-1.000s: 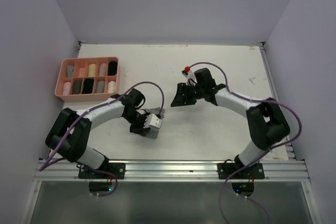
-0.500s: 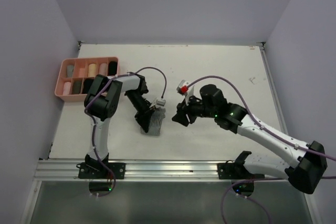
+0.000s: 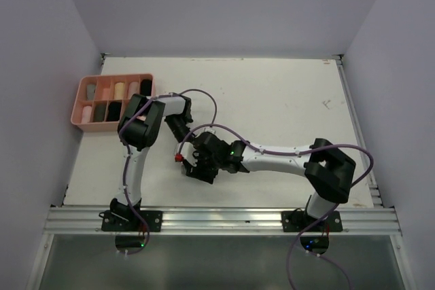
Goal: Roll the underwear
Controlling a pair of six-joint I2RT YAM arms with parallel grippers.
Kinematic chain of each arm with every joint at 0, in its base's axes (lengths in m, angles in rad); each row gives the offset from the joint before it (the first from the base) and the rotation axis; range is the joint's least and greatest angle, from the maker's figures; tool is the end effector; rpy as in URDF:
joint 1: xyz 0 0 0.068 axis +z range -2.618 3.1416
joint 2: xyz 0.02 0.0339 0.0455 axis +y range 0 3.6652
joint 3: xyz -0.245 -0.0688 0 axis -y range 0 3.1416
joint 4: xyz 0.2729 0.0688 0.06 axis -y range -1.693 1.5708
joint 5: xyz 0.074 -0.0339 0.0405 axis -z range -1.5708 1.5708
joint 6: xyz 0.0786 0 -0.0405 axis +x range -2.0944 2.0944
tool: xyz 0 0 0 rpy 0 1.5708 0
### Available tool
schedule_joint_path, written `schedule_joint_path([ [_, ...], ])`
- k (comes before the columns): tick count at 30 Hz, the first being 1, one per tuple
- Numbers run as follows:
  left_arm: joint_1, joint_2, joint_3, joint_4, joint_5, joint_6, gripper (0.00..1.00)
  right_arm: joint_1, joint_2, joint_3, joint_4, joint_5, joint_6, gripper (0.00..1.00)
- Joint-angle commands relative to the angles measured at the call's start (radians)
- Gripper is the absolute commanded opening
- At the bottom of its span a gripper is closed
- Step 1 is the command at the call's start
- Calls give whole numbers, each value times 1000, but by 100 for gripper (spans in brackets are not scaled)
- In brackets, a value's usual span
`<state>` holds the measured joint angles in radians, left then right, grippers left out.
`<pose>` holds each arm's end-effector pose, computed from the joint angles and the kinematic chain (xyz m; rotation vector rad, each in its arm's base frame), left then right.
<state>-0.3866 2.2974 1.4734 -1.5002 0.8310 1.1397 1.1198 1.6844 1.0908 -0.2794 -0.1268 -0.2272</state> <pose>0.2794 -0.1764 0.0445 -1.3622 -2.0329 1.3397 0.1677 0.3690 0.1376 -1.6122 1.9273 0.5383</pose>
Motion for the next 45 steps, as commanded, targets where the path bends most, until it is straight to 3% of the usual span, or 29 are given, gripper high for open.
schedule_joint_path([
  [1,0,71,-24,273,-171,83,20,26,17,38,94,70,-96,61],
  [12,0,79,-13,285,-179,75,24,49,127,-12,186,85,-96,58],
  [14,0,79,-15,291,-178,72,27,48,172,1,166,78,-100,53],
  [15,0,77,-16,293,-179,71,27,49,178,0,169,75,-97,50],
  [17,0,70,-18,294,-176,72,28,49,181,-23,190,55,-89,28],
  [18,0,57,-18,301,-175,69,28,49,179,-31,193,47,-86,10],
  [19,5,51,-15,301,-170,66,28,48,179,-35,192,41,-78,2],
  [20,6,45,-9,296,-155,61,28,49,182,-35,187,15,-75,0],
  [23,21,2,39,278,-144,34,31,46,207,-32,154,-49,-46,0],
  [28,64,-145,151,182,-148,40,46,43,196,-86,155,-126,57,0],
  [35,196,-311,379,186,-139,-3,59,-5,234,-111,143,-223,152,0],
  [36,215,-326,402,195,-121,-8,67,-21,244,-108,138,-235,170,0],
  [37,254,-349,418,216,-69,-38,69,-32,256,-101,134,-269,178,0],
  [38,276,-407,426,277,-43,-52,79,-44,271,-83,125,-280,187,0],
  [40,342,-487,400,363,31,-121,82,-80,322,-59,95,-333,212,0],
  [42,377,-625,309,551,65,-197,90,-110,372,-23,77,-358,219,0],
  [43,387,-674,262,639,45,-339,96,-121,389,-11,62,-391,250,0],
  [44,387,-761,154,840,8,-442,100,-132,406,12,59,-405,258,0],
  [45,387,-804,98,939,-33,-660,100,-149,438,20,51,-421,275,0],
])
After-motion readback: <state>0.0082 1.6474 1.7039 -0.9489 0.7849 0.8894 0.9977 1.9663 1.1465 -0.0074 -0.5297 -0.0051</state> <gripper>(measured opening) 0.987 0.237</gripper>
